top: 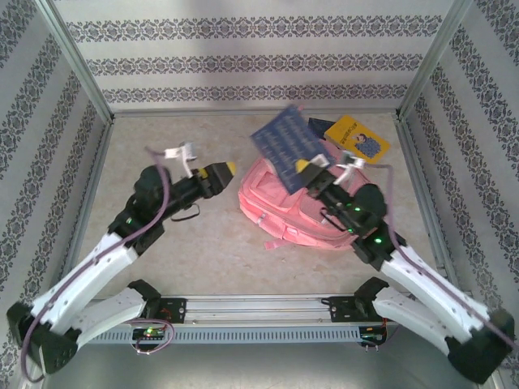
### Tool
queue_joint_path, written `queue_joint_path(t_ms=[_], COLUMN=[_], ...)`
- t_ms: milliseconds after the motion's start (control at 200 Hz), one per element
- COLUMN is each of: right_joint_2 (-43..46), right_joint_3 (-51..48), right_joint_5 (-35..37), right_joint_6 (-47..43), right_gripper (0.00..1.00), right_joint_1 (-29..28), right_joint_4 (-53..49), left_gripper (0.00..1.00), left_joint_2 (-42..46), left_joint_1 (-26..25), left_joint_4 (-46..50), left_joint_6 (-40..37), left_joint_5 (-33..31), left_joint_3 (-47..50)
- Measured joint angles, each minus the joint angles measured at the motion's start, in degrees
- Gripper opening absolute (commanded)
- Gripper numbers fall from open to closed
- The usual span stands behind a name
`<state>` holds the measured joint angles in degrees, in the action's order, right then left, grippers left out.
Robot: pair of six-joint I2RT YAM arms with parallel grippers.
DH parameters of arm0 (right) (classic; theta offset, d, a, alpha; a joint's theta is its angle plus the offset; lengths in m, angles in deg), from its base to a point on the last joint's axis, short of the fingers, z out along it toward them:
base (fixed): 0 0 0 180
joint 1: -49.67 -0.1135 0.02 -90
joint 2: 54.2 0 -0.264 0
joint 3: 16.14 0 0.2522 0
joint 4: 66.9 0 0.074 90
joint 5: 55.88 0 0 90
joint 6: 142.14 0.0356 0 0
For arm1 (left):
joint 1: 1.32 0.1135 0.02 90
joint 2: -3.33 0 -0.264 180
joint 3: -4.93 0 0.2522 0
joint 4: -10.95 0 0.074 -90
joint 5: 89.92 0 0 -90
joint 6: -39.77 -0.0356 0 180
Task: Pack the student bag
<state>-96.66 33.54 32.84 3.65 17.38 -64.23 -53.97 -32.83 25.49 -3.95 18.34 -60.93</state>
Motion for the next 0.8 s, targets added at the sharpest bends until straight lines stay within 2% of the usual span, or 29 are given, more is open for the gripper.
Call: queue_joint_path(t_ms=[155, 250, 295, 425, 615, 804], right_joint_2=[11.26, 14.84, 15.28, 14.47, 14.73, 16.13], right_joint_3=[-0.55, -0.28, 0.07, 1.86, 3.32, 4.55], right_joint_5=[3.54, 6.21, 8.26, 13.18, 17.25, 19.28], right_joint_6=[-2.93, -5.01, -5.84, -7.43, -9.31, -11.23], right_gripper=[0.00, 0.00, 0.00, 0.00, 0.00, 0.00], right_joint_1=[15.13, 24.09, 26.40, 27.69, 27.69, 27.52], right_joint_4=[-16.09, -25.38, -29.20, -37.66, -42.18, -43.82], left_gripper=[0.70, 0.69, 0.69, 0.66, 0.63, 0.63], left_joint_2=[-18.43, -29.70, -34.62, -47.87, -65.09, -76.72], left_joint_1=[-1.40, -4.90, -6.82, -12.20, -16.70, -17.90], left_joint_4=[4.07, 8.02, 9.92, 15.26, 22.64, 28.37], left_joint_6=[-4.52, -6.78, -7.93, -11.13, -14.25, -14.60], left_joint_5=[5.25, 7.45, 8.41, 10.54, 13.03, 14.78], left_joint_3=[-9.16, -16.61, -21.24, -37.99, -60.92, -72.63])
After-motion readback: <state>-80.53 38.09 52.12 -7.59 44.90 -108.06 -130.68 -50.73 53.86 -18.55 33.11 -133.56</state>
